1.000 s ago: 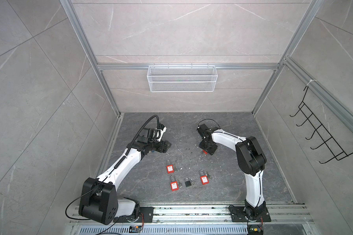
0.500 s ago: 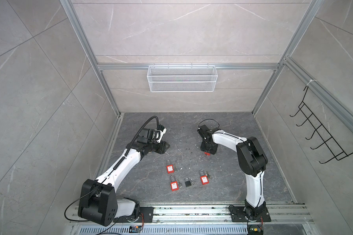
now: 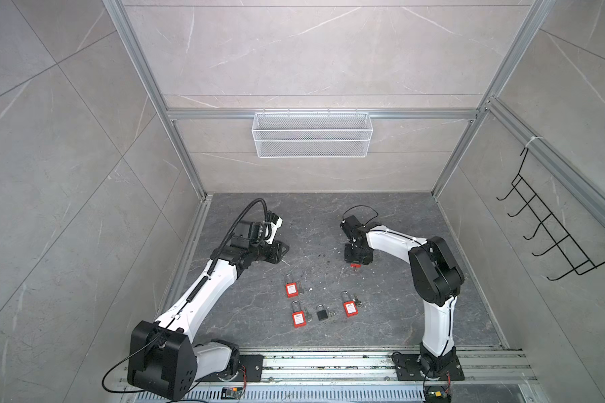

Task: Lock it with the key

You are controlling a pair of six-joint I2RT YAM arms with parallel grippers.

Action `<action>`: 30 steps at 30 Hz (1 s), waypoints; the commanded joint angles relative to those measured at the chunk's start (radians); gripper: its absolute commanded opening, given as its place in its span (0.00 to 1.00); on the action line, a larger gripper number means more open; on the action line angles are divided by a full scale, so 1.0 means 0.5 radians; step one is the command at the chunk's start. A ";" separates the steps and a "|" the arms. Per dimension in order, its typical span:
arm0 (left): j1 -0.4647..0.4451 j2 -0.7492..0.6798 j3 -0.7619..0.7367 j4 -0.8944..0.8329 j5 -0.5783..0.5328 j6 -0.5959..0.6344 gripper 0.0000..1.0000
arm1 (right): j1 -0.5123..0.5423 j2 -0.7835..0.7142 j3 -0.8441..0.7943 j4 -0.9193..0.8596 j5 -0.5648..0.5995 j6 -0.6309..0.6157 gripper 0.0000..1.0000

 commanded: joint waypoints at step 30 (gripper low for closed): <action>-0.018 -0.124 -0.044 -0.012 0.059 -0.137 0.40 | 0.501 0.140 0.137 -0.270 -0.117 -0.541 0.39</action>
